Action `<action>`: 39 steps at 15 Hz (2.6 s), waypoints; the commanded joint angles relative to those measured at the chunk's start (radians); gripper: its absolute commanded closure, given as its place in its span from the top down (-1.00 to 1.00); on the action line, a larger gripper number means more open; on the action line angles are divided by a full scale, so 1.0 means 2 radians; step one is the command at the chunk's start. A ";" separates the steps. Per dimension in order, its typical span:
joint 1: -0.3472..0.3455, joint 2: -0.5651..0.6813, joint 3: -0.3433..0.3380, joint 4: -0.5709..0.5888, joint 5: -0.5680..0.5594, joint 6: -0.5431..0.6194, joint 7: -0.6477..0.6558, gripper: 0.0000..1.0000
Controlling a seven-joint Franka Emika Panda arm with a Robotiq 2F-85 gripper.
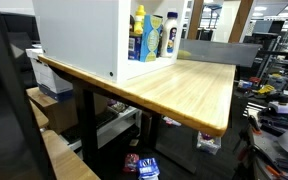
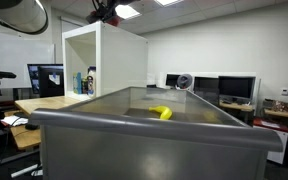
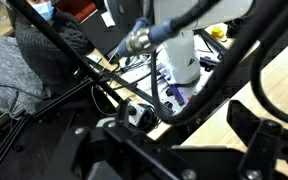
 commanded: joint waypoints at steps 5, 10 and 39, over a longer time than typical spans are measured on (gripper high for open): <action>-0.022 -0.065 -0.007 -0.132 0.027 0.000 -0.054 1.00; -0.031 -0.108 0.011 -0.219 0.042 0.008 -0.053 1.00; 0.053 -0.381 -0.046 -0.755 0.066 0.255 -0.045 1.00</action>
